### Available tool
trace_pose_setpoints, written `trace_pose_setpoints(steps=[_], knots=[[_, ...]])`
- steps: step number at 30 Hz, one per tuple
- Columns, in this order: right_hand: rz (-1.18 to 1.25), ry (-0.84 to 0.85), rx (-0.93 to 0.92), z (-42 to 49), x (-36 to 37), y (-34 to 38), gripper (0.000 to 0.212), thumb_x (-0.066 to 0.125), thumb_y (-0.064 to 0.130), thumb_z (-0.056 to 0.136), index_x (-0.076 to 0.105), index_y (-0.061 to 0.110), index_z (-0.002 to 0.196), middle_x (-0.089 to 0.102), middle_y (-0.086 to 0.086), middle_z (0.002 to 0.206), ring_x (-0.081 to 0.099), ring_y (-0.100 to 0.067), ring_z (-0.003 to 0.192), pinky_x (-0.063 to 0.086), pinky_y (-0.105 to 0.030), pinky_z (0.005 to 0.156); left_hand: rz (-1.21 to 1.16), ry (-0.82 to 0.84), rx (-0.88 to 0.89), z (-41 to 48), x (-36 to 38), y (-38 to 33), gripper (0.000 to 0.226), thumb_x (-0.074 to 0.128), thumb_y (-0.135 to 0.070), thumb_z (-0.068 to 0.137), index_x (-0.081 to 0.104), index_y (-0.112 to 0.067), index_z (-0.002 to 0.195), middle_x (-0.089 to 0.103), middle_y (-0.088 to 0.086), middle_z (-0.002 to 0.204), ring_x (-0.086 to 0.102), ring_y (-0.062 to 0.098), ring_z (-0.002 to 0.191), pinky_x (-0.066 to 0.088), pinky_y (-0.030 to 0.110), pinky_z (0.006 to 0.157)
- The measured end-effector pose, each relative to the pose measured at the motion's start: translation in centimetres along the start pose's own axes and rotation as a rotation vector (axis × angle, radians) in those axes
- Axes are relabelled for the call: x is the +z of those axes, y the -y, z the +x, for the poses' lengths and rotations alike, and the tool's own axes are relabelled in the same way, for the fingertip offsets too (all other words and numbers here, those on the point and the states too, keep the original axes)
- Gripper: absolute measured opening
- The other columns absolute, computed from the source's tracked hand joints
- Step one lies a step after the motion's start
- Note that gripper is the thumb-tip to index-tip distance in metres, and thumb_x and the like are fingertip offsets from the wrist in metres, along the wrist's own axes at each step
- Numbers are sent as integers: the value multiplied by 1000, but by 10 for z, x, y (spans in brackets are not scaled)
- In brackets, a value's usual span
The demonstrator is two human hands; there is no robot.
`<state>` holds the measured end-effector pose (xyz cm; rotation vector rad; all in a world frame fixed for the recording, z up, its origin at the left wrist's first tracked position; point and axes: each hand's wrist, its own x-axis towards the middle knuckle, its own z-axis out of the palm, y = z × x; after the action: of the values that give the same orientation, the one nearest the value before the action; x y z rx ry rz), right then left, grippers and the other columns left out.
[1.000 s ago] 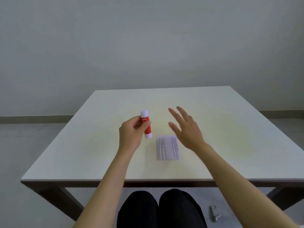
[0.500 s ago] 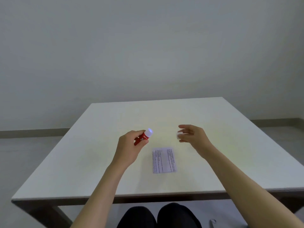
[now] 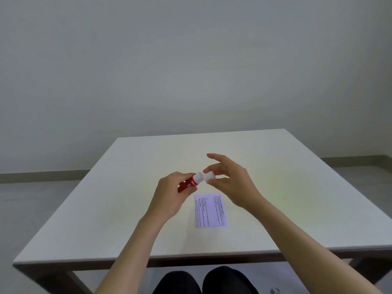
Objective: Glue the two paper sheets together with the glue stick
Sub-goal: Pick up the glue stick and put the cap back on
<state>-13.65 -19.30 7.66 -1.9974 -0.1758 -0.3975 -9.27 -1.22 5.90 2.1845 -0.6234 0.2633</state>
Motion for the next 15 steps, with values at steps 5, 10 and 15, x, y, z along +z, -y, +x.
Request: trace_pose_setpoints(steps=[5, 10, 15], knots=[[-22, -10, -38, 0, 3, 2, 50, 67, 8, 84, 51, 26, 127, 71, 5, 98, 63, -3, 93, 43, 0, 68, 11, 0, 14, -1, -1, 0, 29, 70, -19, 81, 69, -23, 109, 68, -1, 90, 61, 17, 84, 51, 30, 73], [-25, -13, -47, 0, 2, 4, 50, 67, 7, 83, 52, 26, 127, 71, 6, 98, 64, -8, 95, 44, -1, 72, 13, 3, 24, -2, -3, 0, 29, 71, -20, 80, 69, -23, 110, 67, -3, 90, 60, 16, 84, 50, 28, 72], [10, -24, -55, -2, 1, 6, 50, 67, 8, 83, 52, 29, 126, 71, 8, 98, 64, -2, 93, 46, -3, 73, 26, 21, 21, -3, -5, 1, 30, 71, -20, 80, 69, -26, 110, 65, -8, 87, 60, 12, 84, 46, 20, 69]])
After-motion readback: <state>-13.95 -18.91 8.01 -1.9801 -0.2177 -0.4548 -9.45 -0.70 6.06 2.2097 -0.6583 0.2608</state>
